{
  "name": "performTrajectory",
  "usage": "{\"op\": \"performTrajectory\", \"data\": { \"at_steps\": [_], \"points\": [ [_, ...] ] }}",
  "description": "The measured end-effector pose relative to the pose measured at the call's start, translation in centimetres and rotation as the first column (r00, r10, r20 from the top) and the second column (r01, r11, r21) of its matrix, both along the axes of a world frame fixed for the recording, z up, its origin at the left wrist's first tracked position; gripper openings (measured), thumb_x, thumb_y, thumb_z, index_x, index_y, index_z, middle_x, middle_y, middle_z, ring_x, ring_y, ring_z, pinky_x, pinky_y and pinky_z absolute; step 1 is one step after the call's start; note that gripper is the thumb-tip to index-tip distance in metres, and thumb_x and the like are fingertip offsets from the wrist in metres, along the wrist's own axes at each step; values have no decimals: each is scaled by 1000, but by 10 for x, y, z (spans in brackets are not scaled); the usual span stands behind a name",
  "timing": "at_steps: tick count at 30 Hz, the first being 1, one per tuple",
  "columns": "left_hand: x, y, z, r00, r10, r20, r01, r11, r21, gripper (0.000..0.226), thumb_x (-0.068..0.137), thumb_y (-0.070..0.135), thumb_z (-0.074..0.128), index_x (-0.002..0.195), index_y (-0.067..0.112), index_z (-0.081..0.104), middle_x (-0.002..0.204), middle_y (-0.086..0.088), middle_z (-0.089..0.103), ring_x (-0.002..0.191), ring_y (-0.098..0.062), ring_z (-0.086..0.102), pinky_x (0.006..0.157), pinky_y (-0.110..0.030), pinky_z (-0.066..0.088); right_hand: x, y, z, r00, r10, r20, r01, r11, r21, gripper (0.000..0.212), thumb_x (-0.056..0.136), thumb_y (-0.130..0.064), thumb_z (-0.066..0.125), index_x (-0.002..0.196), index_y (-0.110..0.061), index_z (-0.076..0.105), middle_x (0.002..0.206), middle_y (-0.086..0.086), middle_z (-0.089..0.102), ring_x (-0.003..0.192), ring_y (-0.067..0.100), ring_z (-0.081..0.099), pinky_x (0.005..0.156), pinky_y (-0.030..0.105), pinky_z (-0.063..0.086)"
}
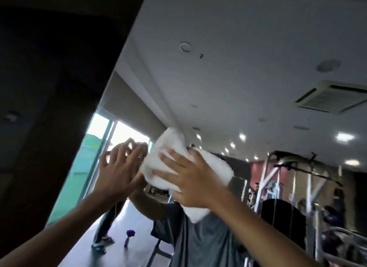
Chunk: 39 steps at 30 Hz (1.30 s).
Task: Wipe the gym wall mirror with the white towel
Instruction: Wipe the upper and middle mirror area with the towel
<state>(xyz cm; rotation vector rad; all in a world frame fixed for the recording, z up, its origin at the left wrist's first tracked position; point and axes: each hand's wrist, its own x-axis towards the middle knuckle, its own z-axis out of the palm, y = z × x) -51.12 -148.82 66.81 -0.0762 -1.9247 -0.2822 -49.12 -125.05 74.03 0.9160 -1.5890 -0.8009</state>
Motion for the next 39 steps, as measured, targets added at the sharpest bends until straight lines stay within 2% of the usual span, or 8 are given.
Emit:
{"op": "performTrajectory", "data": {
  "at_steps": [2,8,13,16,19,22,26,39],
  "points": [
    [1,-21,-7,999,48,14,-47,999,-17,64,93,63,30,148,31,36,149,-18,45,134,-35,42,106,-51,20,-5,0,34,999,23,-22,-21,997,71,59,85,-50,36,140,-39,54,155,1,43,141,23,42,99,55,41],
    [-1,-71,-47,979,89,185,-139,950,279,79,85,68,6,155,36,22,161,-7,25,146,-28,27,114,-55,14,-16,-96,102,992,-78,-101,-23,669,-743,63,92,-43,52,151,-28,38,162,11,29,149,31,25,110,57,22],
    [-3,-87,-83,973,24,229,-125,890,439,97,75,76,-8,160,33,10,168,-5,9,153,-20,6,114,-45,9,-29,-198,21,998,-31,60,34,999,-38,63,95,-44,49,155,-38,30,166,6,17,153,24,11,117,58,5],
    [-5,-92,-90,970,28,242,-130,901,414,102,72,76,-14,161,28,2,168,3,-10,154,-15,-6,115,-43,8,-26,-192,47,988,-87,130,29,919,394,54,96,-48,36,150,-43,39,166,-4,19,153,17,14,117,53,11],
    [-13,-93,-95,978,41,206,-122,907,404,89,76,73,-14,154,32,-15,157,13,-30,148,-5,-20,114,-44,8,-35,-191,121,996,-67,63,71,996,-53,53,99,-46,40,152,-44,33,167,-7,15,152,14,11,117,50,13],
    [-15,-87,-95,981,55,187,-131,898,420,90,80,65,-11,159,23,-1,159,7,-24,145,-1,-21,115,-39,-2,-37,-222,125,999,7,-38,-25,855,-518,55,98,-40,43,152,-38,34,165,2,22,152,23,15,115,54,5],
    [-2,-64,-83,978,-16,209,-101,838,537,88,78,60,-10,158,24,-15,158,2,-34,149,-8,-24,117,-35,-4,-39,-257,40,996,23,91,-16,997,-79,52,100,-38,45,151,-39,36,165,1,21,152,21,14,117,50,5],
    [16,179,-70,949,-251,-192,269,960,79,63,89,34,39,149,15,40,156,-25,31,144,-37,26,106,-51,23,28,173,40,988,-155,-23,99,731,-675,65,84,-49,41,147,-34,46,162,-1,31,149,21,29,101,48,30]
  ]
}}
